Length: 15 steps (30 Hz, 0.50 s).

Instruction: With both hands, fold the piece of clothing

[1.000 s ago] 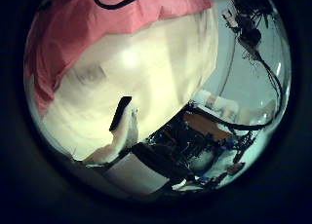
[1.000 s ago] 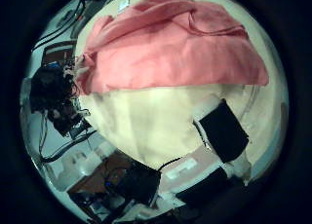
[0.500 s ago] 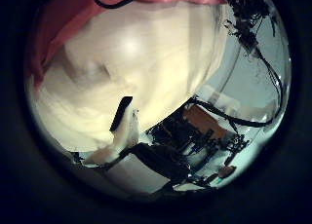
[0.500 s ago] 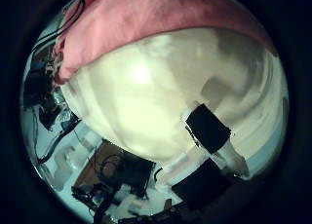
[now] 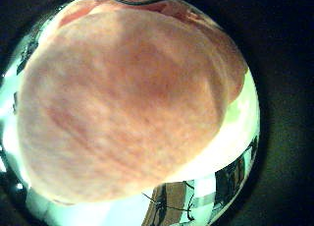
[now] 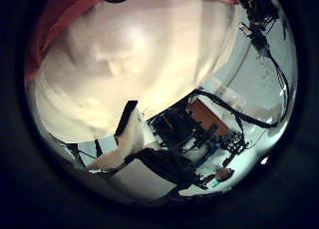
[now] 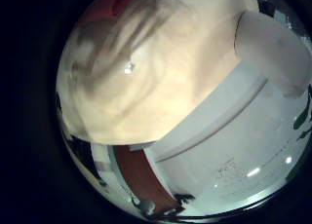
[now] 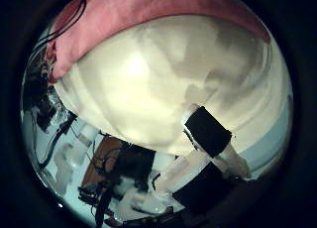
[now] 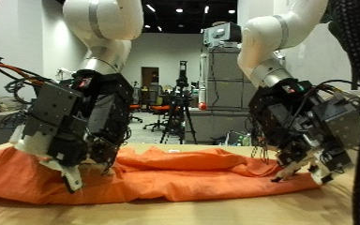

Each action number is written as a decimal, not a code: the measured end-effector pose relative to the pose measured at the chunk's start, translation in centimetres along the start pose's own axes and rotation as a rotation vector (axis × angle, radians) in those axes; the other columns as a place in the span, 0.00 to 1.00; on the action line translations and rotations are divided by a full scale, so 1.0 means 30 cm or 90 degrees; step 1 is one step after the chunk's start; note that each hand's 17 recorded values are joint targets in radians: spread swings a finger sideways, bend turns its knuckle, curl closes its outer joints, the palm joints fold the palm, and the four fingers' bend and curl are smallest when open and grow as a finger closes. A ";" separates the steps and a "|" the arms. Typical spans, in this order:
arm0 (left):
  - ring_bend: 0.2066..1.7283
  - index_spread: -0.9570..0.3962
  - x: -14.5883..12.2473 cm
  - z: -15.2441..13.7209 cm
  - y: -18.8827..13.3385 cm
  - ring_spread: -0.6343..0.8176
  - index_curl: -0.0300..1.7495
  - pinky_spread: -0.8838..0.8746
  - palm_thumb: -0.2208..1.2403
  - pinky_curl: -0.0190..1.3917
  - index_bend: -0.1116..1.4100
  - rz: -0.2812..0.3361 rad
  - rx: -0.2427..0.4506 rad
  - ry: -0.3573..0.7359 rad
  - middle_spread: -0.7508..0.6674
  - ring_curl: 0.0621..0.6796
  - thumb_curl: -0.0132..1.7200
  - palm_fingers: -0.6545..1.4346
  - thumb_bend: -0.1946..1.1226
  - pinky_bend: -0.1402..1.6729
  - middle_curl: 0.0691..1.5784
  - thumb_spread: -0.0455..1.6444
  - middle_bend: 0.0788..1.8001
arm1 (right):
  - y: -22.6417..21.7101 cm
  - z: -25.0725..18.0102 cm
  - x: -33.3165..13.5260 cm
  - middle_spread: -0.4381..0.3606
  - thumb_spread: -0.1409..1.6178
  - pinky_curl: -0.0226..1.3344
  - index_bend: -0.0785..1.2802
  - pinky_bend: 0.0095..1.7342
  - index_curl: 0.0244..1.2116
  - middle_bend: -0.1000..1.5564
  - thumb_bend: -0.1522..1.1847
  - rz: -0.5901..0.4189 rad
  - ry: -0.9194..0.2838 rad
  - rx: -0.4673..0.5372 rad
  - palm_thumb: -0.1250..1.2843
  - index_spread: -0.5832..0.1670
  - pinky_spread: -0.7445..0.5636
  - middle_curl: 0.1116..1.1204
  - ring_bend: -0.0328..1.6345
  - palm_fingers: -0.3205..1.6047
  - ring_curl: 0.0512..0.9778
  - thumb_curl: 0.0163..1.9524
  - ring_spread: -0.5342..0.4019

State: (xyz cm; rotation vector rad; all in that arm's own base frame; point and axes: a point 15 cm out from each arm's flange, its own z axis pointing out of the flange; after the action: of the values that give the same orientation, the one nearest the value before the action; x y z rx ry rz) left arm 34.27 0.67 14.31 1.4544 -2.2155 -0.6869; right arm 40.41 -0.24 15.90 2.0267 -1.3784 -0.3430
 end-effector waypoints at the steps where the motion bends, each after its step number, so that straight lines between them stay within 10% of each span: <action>1: 0.12 0.82 0.001 0.002 0.011 0.79 0.18 0.79 0.46 0.24 0.18 0.000 -0.002 -0.002 0.73 0.26 0.21 0.30 0.13 0.20 0.13 0.70 0.06 | 0.020 -0.002 -0.001 0.34 0.86 0.21 0.18 0.10 0.27 0.19 0.30 0.000 0.001 0.004 0.49 0.24 0.74 0.24 0.13 0.26 0.18 0.28 0.65; 15: 0.12 0.82 0.044 -0.186 0.110 0.79 0.18 0.78 0.44 0.24 0.18 0.003 0.081 -0.024 0.73 0.26 0.21 0.30 0.13 0.20 0.13 0.70 0.06 | 0.258 -0.175 0.080 0.39 0.87 0.23 0.18 0.11 0.25 0.18 0.22 0.009 -0.011 0.136 0.45 0.25 0.74 0.24 0.14 0.26 0.20 0.28 0.65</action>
State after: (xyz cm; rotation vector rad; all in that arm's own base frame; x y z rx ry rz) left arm 34.56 -0.45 20.82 1.5082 -2.3274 -0.5864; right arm 38.63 -2.26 25.17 2.1883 -1.4942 -0.2157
